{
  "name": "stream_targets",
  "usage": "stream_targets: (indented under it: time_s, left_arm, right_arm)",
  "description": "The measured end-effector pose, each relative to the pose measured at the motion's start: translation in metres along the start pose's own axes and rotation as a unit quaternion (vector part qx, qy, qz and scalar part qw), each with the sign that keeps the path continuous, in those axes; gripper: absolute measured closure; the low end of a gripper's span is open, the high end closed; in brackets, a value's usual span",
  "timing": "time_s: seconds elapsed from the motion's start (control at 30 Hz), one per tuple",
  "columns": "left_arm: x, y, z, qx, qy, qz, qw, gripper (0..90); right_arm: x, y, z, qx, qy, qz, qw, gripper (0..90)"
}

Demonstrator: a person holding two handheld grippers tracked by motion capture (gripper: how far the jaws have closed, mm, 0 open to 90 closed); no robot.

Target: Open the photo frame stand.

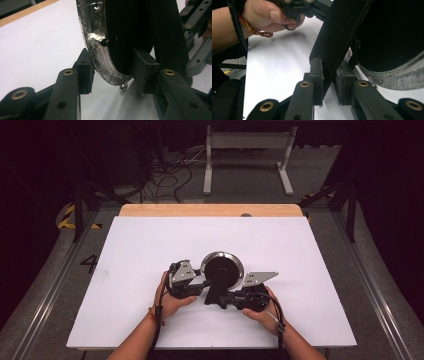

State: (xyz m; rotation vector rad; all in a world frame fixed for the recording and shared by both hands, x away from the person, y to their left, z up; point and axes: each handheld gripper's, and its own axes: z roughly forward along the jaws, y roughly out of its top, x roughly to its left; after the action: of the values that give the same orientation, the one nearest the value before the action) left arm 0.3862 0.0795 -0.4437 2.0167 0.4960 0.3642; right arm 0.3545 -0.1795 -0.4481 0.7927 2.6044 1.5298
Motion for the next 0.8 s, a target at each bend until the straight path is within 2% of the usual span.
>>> stream_targets:
  time_s: [0.13, 0.2, 0.27, 0.3, 0.43, 0.53, 0.8]
  left_arm:
    - [-0.0042, 0.0014, 0.0016, 0.0, 0.017, 0.0, 0.9999, 55.3]
    - [-0.0046, 0.0017, 0.0019, 0.0, 0.021, 0.003, 0.9998, 55.2]
    - [-0.0064, 0.0025, 0.0022, -0.001, 0.034, 0.009, 0.9994, 55.5]
    - [-0.0064, 0.0025, 0.0022, -0.001, 0.034, 0.009, 0.9994, 56.0]
    - [-0.0028, 0.0, 0.0019, -0.003, 0.059, 0.007, 0.9983, 60.9]
    - [-0.0006, -0.0017, 0.0019, -0.003, 0.061, 0.006, 0.9981, 63.1]
    - [-0.0014, -0.001, 0.0021, -0.007, 0.071, 0.009, 0.9974, 64.5]
  right_arm:
    - [-0.0007, 0.0007, -0.0018, -0.001, 0.0, 0.003, 1.0, 76.8]
    - [-0.0009, 0.0009, -0.0023, -0.001, -0.001, 0.004, 1.0, 76.7]
    - [-0.0013, 0.0012, -0.0035, -0.001, -0.001, 0.004, 1.0, 76.4]
    - [-0.0013, 0.0012, -0.0035, -0.001, -0.001, 0.004, 1.0, 76.4]
    - [0.0, 0.0032, -0.0049, 0.004, 0.0, 0.001, 1.0, 74.8]
    - [0.0002, 0.0023, -0.003, 0.012, -0.007, -0.001, 0.9999, 75.0]
    - [-0.0025, 0.0027, -0.0054, 0.008, -0.019, 0.002, 0.9998, 74.8]
